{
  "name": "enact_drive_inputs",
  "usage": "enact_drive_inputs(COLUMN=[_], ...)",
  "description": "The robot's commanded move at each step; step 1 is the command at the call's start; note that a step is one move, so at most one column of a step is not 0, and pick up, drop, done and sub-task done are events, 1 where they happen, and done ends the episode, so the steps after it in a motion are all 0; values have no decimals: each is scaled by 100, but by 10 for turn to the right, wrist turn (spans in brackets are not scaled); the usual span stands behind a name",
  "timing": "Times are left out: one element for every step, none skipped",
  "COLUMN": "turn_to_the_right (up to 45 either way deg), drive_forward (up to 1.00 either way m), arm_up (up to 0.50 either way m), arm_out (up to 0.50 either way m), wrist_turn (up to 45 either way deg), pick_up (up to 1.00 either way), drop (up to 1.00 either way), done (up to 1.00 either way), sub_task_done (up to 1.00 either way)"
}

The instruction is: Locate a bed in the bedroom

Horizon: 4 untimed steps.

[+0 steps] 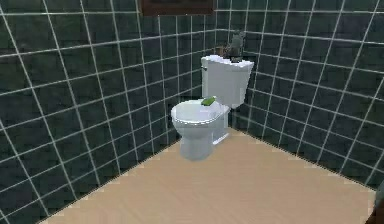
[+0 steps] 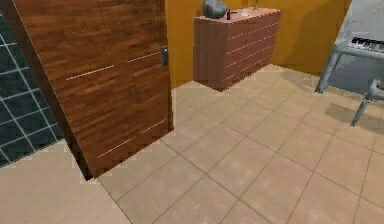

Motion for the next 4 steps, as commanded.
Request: enact_drive_inputs(turn_to_the_right=[0, 450, 420, 0], drive_forward=[10, 0, 0, 30], arm_up=[0, 0, 0, 0], arm_out=[0, 0, 0, 0], wrist_turn=[0, 0, 0, 0], pick_up=[0, 0, 0, 0], drop=[0, 0, 0, 0], done=[0, 0, 0, 0], sub_task_done=[0, 0, 0, 0])
